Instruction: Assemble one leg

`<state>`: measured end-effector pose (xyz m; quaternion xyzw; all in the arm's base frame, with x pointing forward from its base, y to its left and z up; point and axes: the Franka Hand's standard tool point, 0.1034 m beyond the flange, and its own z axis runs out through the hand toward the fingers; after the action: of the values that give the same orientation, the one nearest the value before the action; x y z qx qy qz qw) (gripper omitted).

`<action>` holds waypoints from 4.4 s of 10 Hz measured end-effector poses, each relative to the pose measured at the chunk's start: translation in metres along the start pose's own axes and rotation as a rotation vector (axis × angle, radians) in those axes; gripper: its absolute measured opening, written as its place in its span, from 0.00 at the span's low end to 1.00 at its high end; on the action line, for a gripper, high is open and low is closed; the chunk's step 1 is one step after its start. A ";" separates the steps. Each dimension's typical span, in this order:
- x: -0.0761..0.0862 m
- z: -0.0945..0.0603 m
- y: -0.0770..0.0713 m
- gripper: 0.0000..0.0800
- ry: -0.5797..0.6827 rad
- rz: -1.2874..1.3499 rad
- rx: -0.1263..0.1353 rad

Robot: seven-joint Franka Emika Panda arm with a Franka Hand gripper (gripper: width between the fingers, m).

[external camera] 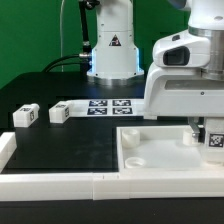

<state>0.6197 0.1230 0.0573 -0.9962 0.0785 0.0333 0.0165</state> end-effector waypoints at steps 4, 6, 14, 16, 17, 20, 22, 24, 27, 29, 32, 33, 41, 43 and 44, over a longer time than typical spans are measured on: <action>0.004 -0.001 0.008 0.34 -0.002 0.179 0.021; 0.005 -0.001 0.007 0.34 -0.004 0.496 0.028; 0.004 0.001 -0.001 0.34 -0.040 1.259 0.065; 0.004 0.001 -0.001 0.67 -0.038 1.197 0.066; 0.003 0.001 -0.003 0.67 -0.038 1.176 0.067; 0.002 0.002 -0.004 0.81 -0.020 0.741 0.059; 0.002 0.002 -0.003 0.81 -0.012 0.465 0.058; 0.003 0.002 0.000 0.81 -0.005 0.233 0.057; 0.005 0.001 0.004 0.81 0.010 -0.134 0.034; 0.005 0.001 0.004 0.79 0.010 -0.152 0.035; 0.006 0.001 0.004 0.56 0.010 -0.151 0.035; 0.006 0.001 0.005 0.33 0.010 -0.137 0.035; 0.007 0.001 0.012 0.34 -0.012 0.742 0.045; 0.008 0.001 0.011 0.34 -0.020 0.968 0.053; 0.008 0.001 0.009 0.34 -0.020 1.044 0.053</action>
Offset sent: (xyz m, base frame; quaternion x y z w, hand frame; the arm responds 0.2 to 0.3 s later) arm 0.0119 -0.0198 0.0073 0.0224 0.0099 0.1335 0.9907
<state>0.6256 0.1128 0.0554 -0.8232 0.5655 0.0448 0.0239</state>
